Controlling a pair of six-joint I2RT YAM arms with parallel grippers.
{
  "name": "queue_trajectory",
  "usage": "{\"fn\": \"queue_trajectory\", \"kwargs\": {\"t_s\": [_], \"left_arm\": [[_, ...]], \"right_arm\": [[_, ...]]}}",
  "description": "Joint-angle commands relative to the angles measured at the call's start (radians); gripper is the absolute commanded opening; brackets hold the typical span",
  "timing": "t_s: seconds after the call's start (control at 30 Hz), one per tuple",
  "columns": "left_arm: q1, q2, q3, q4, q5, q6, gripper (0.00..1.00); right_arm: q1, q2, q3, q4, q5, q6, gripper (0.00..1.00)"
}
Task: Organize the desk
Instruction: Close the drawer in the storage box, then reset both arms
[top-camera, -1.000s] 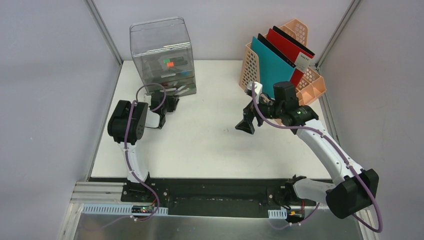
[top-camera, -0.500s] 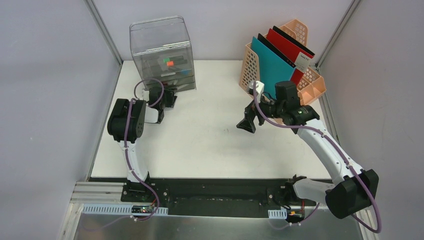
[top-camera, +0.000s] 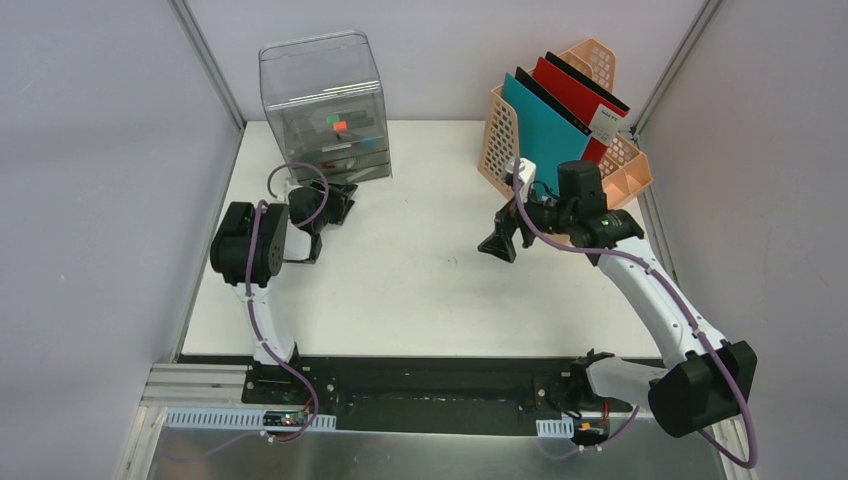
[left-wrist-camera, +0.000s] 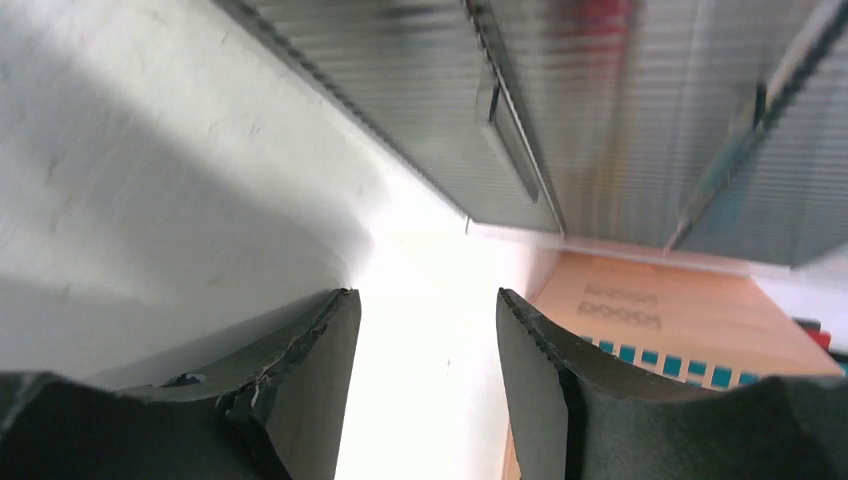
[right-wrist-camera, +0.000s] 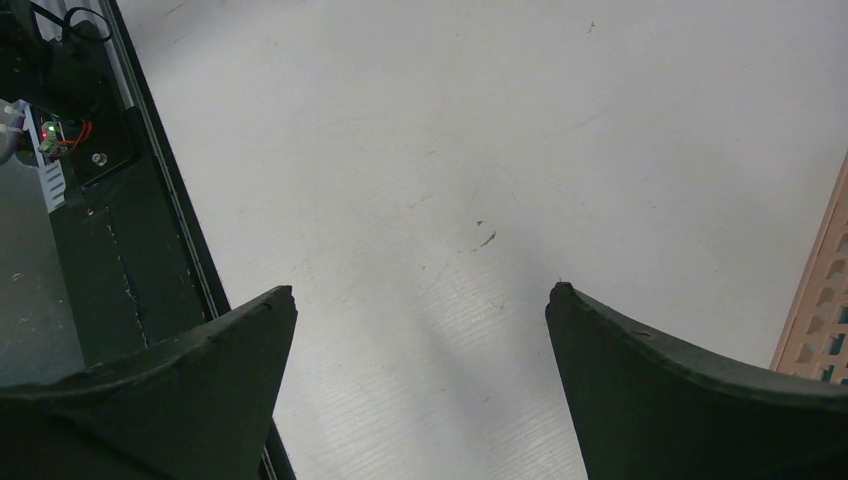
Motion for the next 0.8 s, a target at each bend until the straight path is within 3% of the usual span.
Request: {"fn": "queue_trajectory", "kwargs": {"t_s": [0.0, 0.17, 0.27, 0.43, 0.63, 0.77], "left_arm": [[0.030, -0.078, -0.094, 0.264, 0.176, 0.087, 0.54], [0.040, -0.204, -0.184, 0.266, 0.292, 0.111, 0.56], [0.040, -0.362, -0.234, 0.185, 0.333, 0.170, 0.58], [0.040, -0.730, -0.257, -0.202, 0.328, 0.337, 0.68], [0.040, -1.181, -0.171, -0.612, 0.253, 0.514, 0.98], [0.040, -1.331, -0.055, -0.779, 0.320, 0.560, 0.99]], "right_arm": [[-0.020, -0.034, 0.011, 0.011, -0.046, -0.013, 0.99], [-0.052, -0.043, 0.019, -0.001, -0.073, -0.008, 0.99], [-0.078, -0.052, 0.026, -0.009, -0.090, -0.007, 0.99], [-0.131, -0.065, 0.045, -0.030, -0.124, -0.007, 0.99], [-0.198, -0.086, 0.100, -0.078, -0.133, -0.005, 0.99], [-0.216, -0.092, 0.185, -0.155, -0.103, -0.015, 0.99]]}}
